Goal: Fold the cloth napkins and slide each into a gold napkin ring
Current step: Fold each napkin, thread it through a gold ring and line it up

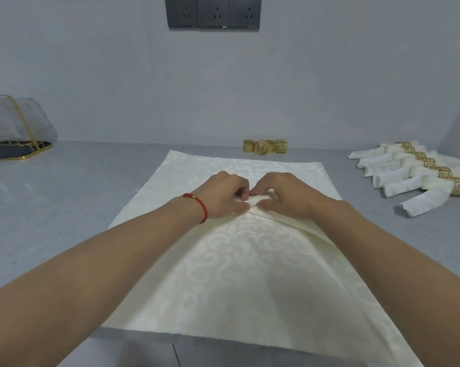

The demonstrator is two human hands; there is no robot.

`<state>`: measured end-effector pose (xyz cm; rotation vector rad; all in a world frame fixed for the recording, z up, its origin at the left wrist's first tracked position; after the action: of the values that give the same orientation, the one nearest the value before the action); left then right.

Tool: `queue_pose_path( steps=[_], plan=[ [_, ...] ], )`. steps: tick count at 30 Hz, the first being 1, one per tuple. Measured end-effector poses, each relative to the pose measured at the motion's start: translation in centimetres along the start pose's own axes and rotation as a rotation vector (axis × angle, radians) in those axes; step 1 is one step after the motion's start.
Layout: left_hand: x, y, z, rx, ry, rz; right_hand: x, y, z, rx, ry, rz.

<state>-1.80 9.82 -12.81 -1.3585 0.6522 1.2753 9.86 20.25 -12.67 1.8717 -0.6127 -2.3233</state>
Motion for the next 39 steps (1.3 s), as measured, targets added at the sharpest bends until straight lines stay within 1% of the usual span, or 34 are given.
queue_pose_path(
  steps=[5,8,11,13,15,18,21,26,30,33,35,37,39],
  plan=[
    [0.3,-0.1,0.0,-0.019,-0.045,0.017,1.5,-0.3,-1.3,-0.053,-0.081,-0.293],
    [0.4,-0.3,0.3,-0.015,-0.053,0.05,1.4,-1.1,-0.6,-0.079,-0.116,-0.218],
    [0.7,-0.8,0.8,-0.012,0.004,0.104,0.7,-1.1,0.7,-0.077,-0.057,-0.169],
    [0.6,-1.0,1.2,-0.025,0.047,0.082,0.6,-1.3,1.3,-0.051,-0.017,-0.16],
    [0.5,-1.4,1.6,-0.023,0.065,0.105,0.6,-1.6,1.8,-0.028,-0.012,-0.151],
    [0.5,-2.6,1.8,-0.008,0.079,0.209,0.7,-2.1,2.0,-0.005,-0.03,-0.118],
    [0.4,-3.7,1.8,0.01,0.086,0.291,0.4,-2.4,1.6,0.019,-0.042,-0.032],
    [0.4,-4.7,2.1,0.02,0.128,0.357,0.4,-2.6,0.9,0.009,-0.066,0.079],
    [0.3,-4.6,2.2,0.02,0.157,0.38,0.7,-2.4,0.5,-0.02,-0.011,0.051],
    [0.3,-5.2,2.1,0.05,0.139,0.41,0.4,-2.1,-0.5,-0.035,-0.01,0.038],
    [0.5,-5.3,2.0,0.069,0.13,0.423,0.1,-2.4,-1.3,-0.03,-0.051,0.058],
    [0.5,-5.3,2.1,0.098,0.096,0.473,-0.8,-3.3,-1.9,0.009,-0.162,0.07],
    [0.4,-4.9,2.1,0.103,0.035,0.531,-2.2,-4.4,-2.2,0.085,-0.298,0.135]
  ],
)
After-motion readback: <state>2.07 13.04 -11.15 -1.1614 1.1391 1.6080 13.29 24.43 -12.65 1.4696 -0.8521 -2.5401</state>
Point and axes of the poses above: each hand's wrist, its own z-axis towards the middle knuckle, its own x-axis out of the palm, y = z × x, the point moved 5 cm from there along z, towards the middle knuckle, and after that the axes turned 3 degrees about -x, right-handed, at the moved point
